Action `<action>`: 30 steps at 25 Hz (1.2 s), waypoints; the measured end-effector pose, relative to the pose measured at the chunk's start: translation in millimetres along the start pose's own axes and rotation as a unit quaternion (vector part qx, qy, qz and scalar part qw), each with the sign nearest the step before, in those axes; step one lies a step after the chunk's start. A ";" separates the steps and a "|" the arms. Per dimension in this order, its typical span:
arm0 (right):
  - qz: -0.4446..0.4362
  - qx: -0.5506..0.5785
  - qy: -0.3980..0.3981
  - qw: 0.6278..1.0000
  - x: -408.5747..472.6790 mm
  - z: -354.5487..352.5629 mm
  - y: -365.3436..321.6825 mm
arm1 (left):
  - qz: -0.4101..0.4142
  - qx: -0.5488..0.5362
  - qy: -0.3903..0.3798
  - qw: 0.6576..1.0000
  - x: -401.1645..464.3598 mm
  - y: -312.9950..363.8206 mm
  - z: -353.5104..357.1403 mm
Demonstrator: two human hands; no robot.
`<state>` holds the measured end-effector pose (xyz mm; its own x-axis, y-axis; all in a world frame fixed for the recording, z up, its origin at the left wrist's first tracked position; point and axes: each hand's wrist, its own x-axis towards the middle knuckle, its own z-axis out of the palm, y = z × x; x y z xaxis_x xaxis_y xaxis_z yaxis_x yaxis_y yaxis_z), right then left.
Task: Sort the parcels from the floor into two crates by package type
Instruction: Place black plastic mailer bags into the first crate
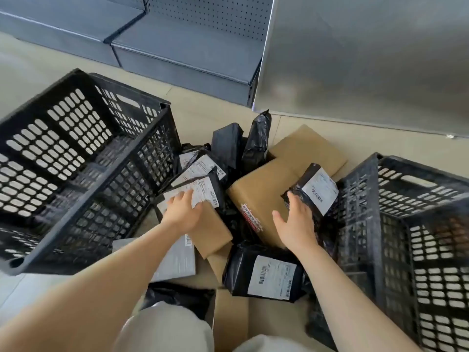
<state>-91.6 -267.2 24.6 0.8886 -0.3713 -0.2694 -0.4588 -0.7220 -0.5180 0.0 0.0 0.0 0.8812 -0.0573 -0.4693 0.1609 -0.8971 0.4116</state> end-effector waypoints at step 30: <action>-0.035 -0.251 -0.278 0.927 -42.1 43.6 26.1 | 0.219 -0.073 -0.022 0.973 -44.6 24.5 20.9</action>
<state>-141.1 -245.0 -13.0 0.7145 -0.0553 -0.6974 -0.2171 -0.9652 -0.1459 -44.7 -28.6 14.7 0.8601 -0.4418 -0.2552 -0.1615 -0.7102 0.6852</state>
